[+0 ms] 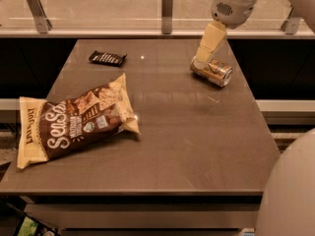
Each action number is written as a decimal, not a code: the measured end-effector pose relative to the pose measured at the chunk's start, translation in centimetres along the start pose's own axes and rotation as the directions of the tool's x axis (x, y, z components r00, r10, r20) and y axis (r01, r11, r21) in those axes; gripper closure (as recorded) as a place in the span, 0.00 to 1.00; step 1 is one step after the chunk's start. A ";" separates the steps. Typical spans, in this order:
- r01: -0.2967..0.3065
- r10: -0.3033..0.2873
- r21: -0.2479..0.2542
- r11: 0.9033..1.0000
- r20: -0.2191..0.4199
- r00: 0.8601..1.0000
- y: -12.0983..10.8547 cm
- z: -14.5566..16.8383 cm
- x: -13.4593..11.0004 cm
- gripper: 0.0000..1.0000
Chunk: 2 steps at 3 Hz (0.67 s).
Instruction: Place orange can upright
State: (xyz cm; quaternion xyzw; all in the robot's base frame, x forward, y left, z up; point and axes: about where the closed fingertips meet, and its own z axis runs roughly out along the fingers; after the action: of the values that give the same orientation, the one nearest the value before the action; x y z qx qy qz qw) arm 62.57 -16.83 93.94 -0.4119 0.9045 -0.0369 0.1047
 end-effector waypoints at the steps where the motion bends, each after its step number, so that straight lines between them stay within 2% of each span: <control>1: -0.011 0.011 -0.012 1.000 -0.003 1.000 -0.1 0.8 -0.5 0.00; 2: -0.026 0.027 -0.041 0.999 0.003 1.000 0.2 2.0 -0.9 0.00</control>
Offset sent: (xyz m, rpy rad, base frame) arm -0.0023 0.0074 -0.0315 0.0525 0.0975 -0.0343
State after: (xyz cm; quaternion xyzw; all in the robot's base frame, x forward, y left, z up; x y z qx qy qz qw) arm 63.44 -16.04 92.07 -0.4020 0.9102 -0.0163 0.0985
